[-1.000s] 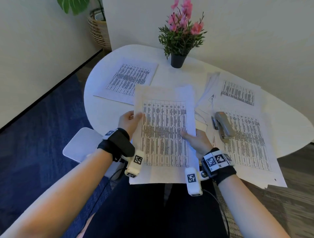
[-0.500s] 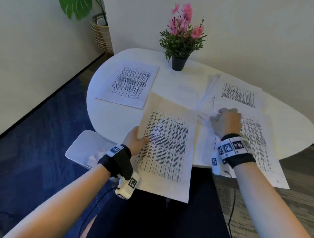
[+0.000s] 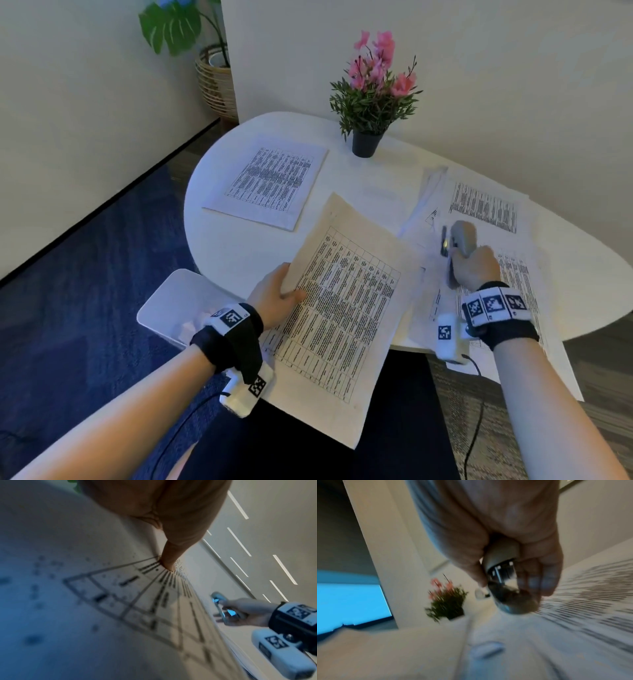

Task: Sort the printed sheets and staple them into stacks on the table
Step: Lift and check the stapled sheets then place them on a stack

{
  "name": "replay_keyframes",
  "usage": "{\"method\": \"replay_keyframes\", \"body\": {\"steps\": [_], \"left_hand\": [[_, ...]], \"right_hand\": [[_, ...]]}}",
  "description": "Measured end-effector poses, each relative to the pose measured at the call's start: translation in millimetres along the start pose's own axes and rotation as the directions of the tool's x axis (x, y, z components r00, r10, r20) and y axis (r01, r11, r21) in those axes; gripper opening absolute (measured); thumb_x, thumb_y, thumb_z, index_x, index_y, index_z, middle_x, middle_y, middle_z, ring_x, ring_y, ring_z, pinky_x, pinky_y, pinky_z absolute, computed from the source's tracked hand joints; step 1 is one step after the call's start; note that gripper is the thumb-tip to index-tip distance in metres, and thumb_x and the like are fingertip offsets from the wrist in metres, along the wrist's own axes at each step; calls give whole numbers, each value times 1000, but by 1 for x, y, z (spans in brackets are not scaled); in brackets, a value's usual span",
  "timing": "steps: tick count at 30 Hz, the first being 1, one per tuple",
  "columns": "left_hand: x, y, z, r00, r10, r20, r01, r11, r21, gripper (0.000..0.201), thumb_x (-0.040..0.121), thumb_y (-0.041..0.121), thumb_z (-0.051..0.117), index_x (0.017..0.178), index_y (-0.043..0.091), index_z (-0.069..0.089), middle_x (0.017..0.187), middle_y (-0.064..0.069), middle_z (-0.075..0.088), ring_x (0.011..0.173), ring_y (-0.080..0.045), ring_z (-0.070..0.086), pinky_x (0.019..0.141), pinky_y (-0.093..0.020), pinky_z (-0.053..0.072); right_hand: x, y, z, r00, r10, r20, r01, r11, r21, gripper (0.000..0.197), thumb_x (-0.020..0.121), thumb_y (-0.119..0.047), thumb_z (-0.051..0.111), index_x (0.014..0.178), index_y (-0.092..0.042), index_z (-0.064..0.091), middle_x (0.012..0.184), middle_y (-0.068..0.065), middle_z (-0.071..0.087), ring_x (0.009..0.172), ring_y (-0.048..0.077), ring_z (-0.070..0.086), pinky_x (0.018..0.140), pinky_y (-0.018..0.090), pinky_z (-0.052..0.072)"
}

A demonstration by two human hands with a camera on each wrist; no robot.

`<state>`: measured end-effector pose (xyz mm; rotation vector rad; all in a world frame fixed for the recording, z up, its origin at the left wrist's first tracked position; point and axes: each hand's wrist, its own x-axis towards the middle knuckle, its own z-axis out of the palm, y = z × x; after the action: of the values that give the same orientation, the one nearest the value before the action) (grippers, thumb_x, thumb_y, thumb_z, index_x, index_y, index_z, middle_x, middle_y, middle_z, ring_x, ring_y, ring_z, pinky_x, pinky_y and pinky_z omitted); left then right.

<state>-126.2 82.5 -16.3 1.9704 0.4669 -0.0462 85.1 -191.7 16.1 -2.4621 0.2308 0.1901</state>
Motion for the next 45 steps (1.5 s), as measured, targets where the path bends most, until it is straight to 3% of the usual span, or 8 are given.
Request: {"method": "replay_keyframes", "body": {"steps": [3, 10, 15, 19, 26, 32, 39, 45], "left_hand": [[-3, 3, 5, 999, 47, 20, -48, 998, 46, 46, 92, 18, 60, 135, 16, 42, 124, 7, 54, 112, -11, 51, 105, -35, 40], [-6, 12, 12, 997, 63, 41, -68, 989, 129, 62, 92, 28, 60, 145, 15, 31, 140, 6, 43, 132, -13, 38, 112, -31, 28], [-12, 21, 12, 994, 105, 42, -109, 988, 110, 59, 92, 24, 59, 144, 16, 32, 129, 16, 39, 127, -4, 36, 104, -20, 26], [-14, 25, 12, 990, 133, 42, -136, 985, 110, 49, 92, 22, 60, 137, 19, 40, 119, 16, 51, 110, -1, 49, 105, -25, 37], [-10, 23, 18, 988, 141, 68, -146, 986, 77, 47, 92, 22, 60, 136, 21, 42, 122, 9, 58, 113, -9, 54, 102, -32, 44], [-12, 21, 18, 983, 177, 51, -181, 981, 74, 40, 93, 18, 59, 130, 21, 46, 106, 13, 60, 94, -4, 59, 72, -1, 41], [-10, 21, 20, 981, 185, 51, -190, 977, 102, 42, 92, 21, 60, 132, 22, 45, 116, 4, 64, 99, -12, 62, 87, -26, 50], [-9, 20, 21, 976, 205, 72, -213, 968, 132, 31, 93, 17, 58, 121, 25, 50, 93, 1, 66, 70, -12, 61, 60, -21, 50]], "right_hand": [[-20, -24, -10, 977, -104, -186, 172, 898, 404, 45, 91, -29, 61, 122, -4, 42, 97, 5, 57, 78, 22, 55, 72, 31, 41], [-47, -86, -6, 933, -202, -299, 357, 408, 840, 33, 72, -31, 81, 90, -17, 57, 62, -12, 63, 54, 7, 56, 52, 23, 47], [-54, -104, 18, 927, -243, -284, 370, 484, 793, 35, 90, -26, 64, 109, 3, 56, 72, 0, 60, 50, 1, 53, 51, 21, 46], [-65, -110, 28, 925, -276, -259, 373, 542, 753, 63, 78, -52, 65, 120, -6, 56, 101, 13, 68, 85, 25, 66, 75, 38, 54], [-71, -119, 39, 938, -271, -216, 332, 524, 785, 30, 84, -40, 65, 99, -14, 63, 91, 0, 66, 85, 13, 61, 83, 36, 52], [-73, -128, 33, 966, -247, -76, 163, 354, 921, 38, 91, -36, 60, 94, 2, 59, 72, 10, 62, 61, 21, 58, 59, 32, 52], [-73, -135, 29, 974, -224, -35, 110, 332, 937, 41, 92, -40, 58, 94, 1, 57, 62, 9, 57, 48, 21, 53, 47, 27, 47], [-73, -134, 35, 962, -197, -190, 252, 363, 897, 40, 88, -41, 62, 69, -7, 50, 42, 0, 43, 33, 15, 41, 38, 22, 38]]}}
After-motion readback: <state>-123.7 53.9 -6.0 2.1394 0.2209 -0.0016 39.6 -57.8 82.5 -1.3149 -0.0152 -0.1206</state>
